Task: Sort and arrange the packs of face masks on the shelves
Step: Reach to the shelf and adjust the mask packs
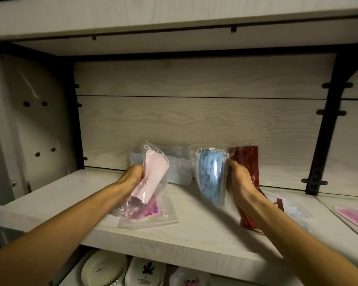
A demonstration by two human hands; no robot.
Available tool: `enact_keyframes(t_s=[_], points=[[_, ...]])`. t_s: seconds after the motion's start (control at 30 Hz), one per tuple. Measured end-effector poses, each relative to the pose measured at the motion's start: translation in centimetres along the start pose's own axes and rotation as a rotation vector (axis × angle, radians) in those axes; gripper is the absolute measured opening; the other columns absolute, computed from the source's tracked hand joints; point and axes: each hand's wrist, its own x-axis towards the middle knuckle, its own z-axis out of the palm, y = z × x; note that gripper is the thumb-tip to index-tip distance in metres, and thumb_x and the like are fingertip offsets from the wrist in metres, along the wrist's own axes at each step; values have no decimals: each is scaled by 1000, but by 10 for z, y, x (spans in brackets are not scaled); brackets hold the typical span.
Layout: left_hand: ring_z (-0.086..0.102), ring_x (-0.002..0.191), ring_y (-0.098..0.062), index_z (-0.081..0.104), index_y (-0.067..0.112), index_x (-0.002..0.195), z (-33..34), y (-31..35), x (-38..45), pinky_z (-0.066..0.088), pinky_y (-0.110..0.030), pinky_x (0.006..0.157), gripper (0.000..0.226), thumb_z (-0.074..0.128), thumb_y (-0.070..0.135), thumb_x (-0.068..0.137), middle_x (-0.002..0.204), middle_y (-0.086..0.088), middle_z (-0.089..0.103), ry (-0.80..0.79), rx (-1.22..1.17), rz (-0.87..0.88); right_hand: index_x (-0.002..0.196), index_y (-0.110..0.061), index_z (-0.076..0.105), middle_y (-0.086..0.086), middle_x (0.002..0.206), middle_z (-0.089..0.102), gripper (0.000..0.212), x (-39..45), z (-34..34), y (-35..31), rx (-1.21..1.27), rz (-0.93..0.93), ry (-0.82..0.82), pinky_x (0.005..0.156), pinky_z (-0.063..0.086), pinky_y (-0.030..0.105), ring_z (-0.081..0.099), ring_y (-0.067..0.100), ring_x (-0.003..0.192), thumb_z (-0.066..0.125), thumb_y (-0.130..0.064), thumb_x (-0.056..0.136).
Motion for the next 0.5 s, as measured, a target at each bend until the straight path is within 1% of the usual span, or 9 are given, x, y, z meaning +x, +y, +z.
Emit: enact_keyframes(t_s=[0.07, 0.13, 0.17, 0.2, 0.23, 0.3, 0.37, 0.43, 0.5], points=[[43, 52, -20, 47, 15, 67, 4, 5, -2, 36, -26, 53, 35, 39, 35, 95, 52, -3, 46, 0, -187, -13, 111, -6, 68, 12, 107, 72, 43, -1, -4, -2, 102, 66, -29, 86, 53, 41, 68, 26, 99, 38, -37, 107], [60, 71, -27, 65, 15, 89, 5, 0, 4, 50, -36, 72, 47, 52, 60, 84, 76, -9, 65, -69, -293, -21, 122, -11, 66, 14, 117, 72, 56, -2, -11, -4, 164, 69, -105, 97, 52, 50, 68, 30, 110, 37, -56, 103], [66, 86, -29, 69, 17, 102, 6, -5, 8, 53, -41, 83, 54, 60, 64, 77, 92, -10, 72, -101, -287, -23, 125, -12, 65, 14, 119, 72, 60, -3, -16, -4, 157, 67, -133, 97, 52, 52, 68, 31, 111, 40, -61, 100], [67, 96, -29, 68, 17, 110, 8, -7, 8, 53, -43, 90, 58, 66, 61, 73, 105, -10, 72, -110, -227, -21, 122, -13, 66, 14, 116, 73, 55, -4, -20, -4, 124, 65, -154, 94, 53, 51, 69, 31, 108, 48, -58, 98], [66, 101, -28, 66, 15, 113, 11, -4, 1, 53, -42, 90, 54, 70, 53, 74, 111, -10, 70, -100, -150, -7, 116, -12, 66, 14, 111, 73, 43, -5, -24, -5, 56, 57, -154, 88, 56, 48, 71, 30, 102, 56, -49, 97], [67, 98, -29, 64, 13, 108, 18, 2, -11, 56, -43, 85, 30, 70, 27, 83, 107, -13, 70, -72, -106, 63, 109, -10, 64, 18, 108, 72, 20, -1, -32, 1, -86, 25, -111, 84, 58, 46, 71, 31, 96, 62, -26, 97], [69, 88, -31, 64, 13, 98, 28, 9, -21, 57, -41, 76, 11, 64, 6, 90, 96, -14, 72, -66, -149, 102, 110, -8, 63, 18, 109, 72, 17, 3, -40, 6, -147, 10, -109, 88, 57, 49, 71, 33, 97, 61, -19, 97], [68, 82, -30, 64, 15, 95, 36, 13, -29, 57, -39, 71, 17, 62, -2, 91, 93, -13, 72, -46, -194, 115, 109, -7, 65, 16, 104, 74, 16, 3, -44, 7, -164, -6, -135, 84, 58, 46, 73, 31, 93, 61, -19, 98], [69, 88, -34, 63, 15, 95, 42, 15, -35, 57, -47, 81, 20, 61, -5, 91, 99, -16, 72, -24, -218, 131, 107, -8, 66, 15, 102, 74, 14, 2, -47, 6, -135, -6, -150, 82, 58, 46, 72, 30, 90, 60, -18, 98]])
